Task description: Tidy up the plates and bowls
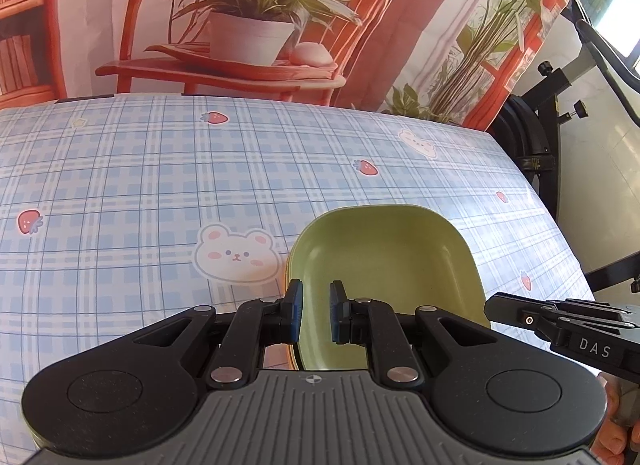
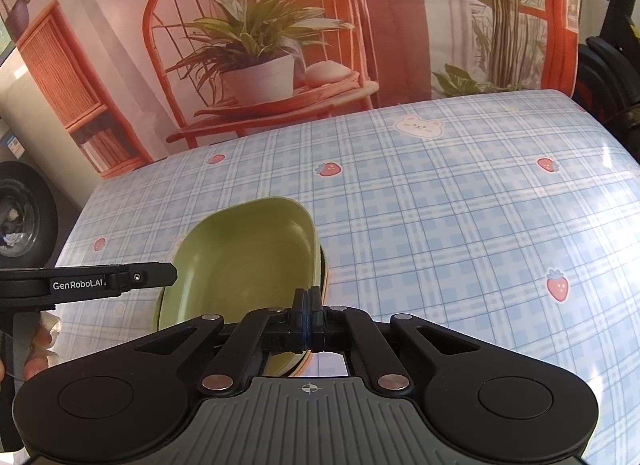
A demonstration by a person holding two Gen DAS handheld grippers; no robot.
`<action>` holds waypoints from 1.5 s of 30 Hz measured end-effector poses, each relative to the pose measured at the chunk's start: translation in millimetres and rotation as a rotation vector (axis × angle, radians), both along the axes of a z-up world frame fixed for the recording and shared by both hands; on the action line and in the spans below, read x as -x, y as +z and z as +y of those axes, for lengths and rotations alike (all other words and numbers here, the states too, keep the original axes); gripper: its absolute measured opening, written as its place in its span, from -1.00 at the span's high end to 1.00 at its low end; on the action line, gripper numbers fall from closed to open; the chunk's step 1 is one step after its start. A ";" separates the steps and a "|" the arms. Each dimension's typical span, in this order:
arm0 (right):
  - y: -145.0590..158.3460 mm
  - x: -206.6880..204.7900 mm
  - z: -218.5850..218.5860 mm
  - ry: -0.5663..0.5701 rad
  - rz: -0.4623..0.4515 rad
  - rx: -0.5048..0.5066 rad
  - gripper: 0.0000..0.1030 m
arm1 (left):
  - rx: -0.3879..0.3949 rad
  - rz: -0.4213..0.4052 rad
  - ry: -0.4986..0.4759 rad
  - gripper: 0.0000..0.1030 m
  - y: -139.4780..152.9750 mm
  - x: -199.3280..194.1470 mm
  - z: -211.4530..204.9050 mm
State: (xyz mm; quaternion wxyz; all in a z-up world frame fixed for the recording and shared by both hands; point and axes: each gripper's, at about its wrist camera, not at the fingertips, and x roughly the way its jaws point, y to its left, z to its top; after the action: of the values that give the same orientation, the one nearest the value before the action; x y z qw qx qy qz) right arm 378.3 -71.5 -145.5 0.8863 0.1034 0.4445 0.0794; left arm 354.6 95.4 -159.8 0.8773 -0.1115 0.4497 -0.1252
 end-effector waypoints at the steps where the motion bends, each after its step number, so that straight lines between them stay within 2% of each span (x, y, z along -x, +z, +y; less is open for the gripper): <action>1: -1.0 0.0 1.1 0.004 0.007 -0.003 1.00 | -0.001 0.000 0.001 0.72 -0.1 0.1 -0.1; 11: -8.1 1.0 9.2 0.026 0.059 -0.020 1.00 | -0.003 -0.001 0.012 0.72 1.8 3.2 0.6; 17: 4.7 2.4 3.3 -0.020 -0.006 0.022 0.99 | -0.013 0.010 0.015 0.72 -1.8 5.4 0.7; 22: -5.4 -0.5 -4.6 -0.032 0.033 -0.002 0.99 | -0.009 0.015 0.015 0.72 -3.9 6.4 1.8; 33: -13.0 -2.9 0.6 -0.009 0.055 -0.001 1.00 | 0.003 0.001 0.016 0.72 -1.2 8.1 1.2; 38: -12.4 -3.6 -3.8 -0.024 0.067 -0.021 0.98 | -0.041 -0.008 0.023 0.72 5.4 12.1 -2.6; 41: -6.4 -0.1 -6.1 -0.033 0.042 -0.021 0.98 | -0.046 -0.037 0.025 0.71 16.9 19.0 -6.7; 45: 6.5 10.4 -14.3 -0.038 -0.031 0.003 0.93 | 0.007 -0.045 0.027 0.70 27.9 30.9 -11.5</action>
State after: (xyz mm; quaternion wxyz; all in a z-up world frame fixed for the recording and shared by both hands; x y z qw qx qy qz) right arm 367.9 -85.8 -139.0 0.8946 0.1091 0.4287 0.0633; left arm 323.8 83.9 -131.9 0.8884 -0.1178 0.4281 -0.1171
